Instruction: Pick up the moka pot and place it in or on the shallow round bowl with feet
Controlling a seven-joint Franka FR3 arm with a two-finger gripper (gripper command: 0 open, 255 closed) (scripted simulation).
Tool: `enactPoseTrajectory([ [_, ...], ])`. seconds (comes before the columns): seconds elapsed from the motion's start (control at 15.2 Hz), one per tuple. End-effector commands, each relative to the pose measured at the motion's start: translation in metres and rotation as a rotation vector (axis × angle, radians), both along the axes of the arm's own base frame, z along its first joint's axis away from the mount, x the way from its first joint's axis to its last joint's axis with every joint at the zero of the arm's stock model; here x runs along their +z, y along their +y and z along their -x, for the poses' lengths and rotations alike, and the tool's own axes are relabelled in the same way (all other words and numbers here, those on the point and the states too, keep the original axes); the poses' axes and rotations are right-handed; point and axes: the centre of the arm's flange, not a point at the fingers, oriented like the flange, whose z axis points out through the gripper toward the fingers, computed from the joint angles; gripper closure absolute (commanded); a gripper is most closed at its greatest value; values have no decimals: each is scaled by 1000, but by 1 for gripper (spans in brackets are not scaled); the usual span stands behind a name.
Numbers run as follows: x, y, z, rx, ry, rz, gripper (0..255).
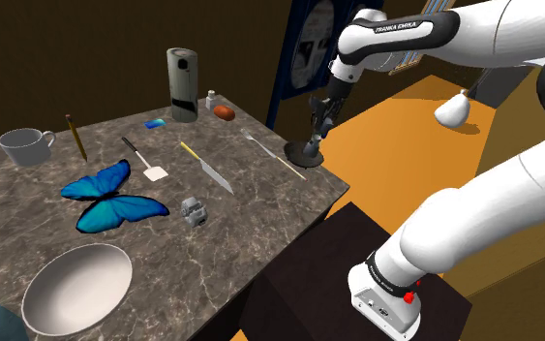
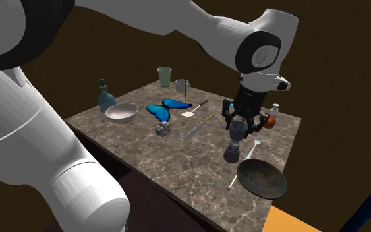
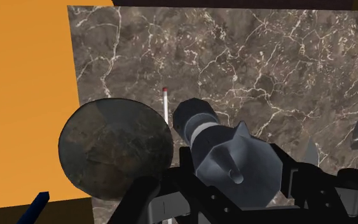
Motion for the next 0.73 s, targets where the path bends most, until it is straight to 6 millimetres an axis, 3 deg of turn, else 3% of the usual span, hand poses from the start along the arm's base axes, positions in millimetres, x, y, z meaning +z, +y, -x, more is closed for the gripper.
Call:
enactPoseTrajectory([
  [0.0, 1, -22, -17, 1, 0, 1, 255],
  [0.4, 10, -87, -61, 1, 0, 1, 255],
  [0.66, -5, -92, -64, 1, 0, 1, 255],
])
